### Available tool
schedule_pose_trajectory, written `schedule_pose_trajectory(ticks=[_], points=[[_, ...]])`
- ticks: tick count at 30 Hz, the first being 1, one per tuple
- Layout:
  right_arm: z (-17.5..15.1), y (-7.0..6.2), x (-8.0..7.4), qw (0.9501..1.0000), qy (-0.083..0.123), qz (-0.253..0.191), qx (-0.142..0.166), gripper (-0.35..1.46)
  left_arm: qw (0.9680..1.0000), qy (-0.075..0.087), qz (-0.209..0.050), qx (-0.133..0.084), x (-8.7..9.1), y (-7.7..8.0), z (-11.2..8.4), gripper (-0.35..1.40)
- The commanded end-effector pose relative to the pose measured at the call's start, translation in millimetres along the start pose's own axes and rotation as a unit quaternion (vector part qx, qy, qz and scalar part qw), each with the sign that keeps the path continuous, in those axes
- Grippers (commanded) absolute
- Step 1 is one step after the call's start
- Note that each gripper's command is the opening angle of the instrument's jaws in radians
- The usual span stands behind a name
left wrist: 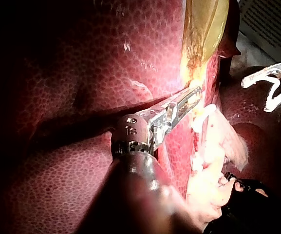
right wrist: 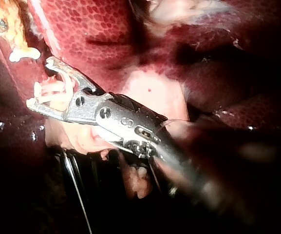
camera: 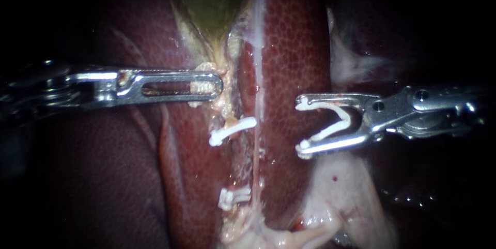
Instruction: Clipping first clip right tube
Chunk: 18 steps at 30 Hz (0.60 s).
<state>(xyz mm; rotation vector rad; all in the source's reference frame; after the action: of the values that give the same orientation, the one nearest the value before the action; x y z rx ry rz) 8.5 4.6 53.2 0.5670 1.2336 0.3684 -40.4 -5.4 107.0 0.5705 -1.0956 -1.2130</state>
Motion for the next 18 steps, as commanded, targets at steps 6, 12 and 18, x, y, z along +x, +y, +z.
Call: schedule_pose_trajectory(ticks=[6,12,18], points=[[0.0,0.0,0.0,1.0,0.0,0.0,0.0,0.6,1.0,0.004,-0.002,0.005,-1.1,-0.1,-1.4,-0.35],[0.0,0.1,0.0,1.0,0.002,0.0,0.0,0.6,1.0,0.0,-0.008,-0.004,-3.4,0.2,-4.7,-0.35],[0.0,0.1,0.0,1.0,0.002,0.0,0.0,0.6,0.9997,-0.016,-0.017,-0.008,-5.7,0.1,-7.9,-0.35]])
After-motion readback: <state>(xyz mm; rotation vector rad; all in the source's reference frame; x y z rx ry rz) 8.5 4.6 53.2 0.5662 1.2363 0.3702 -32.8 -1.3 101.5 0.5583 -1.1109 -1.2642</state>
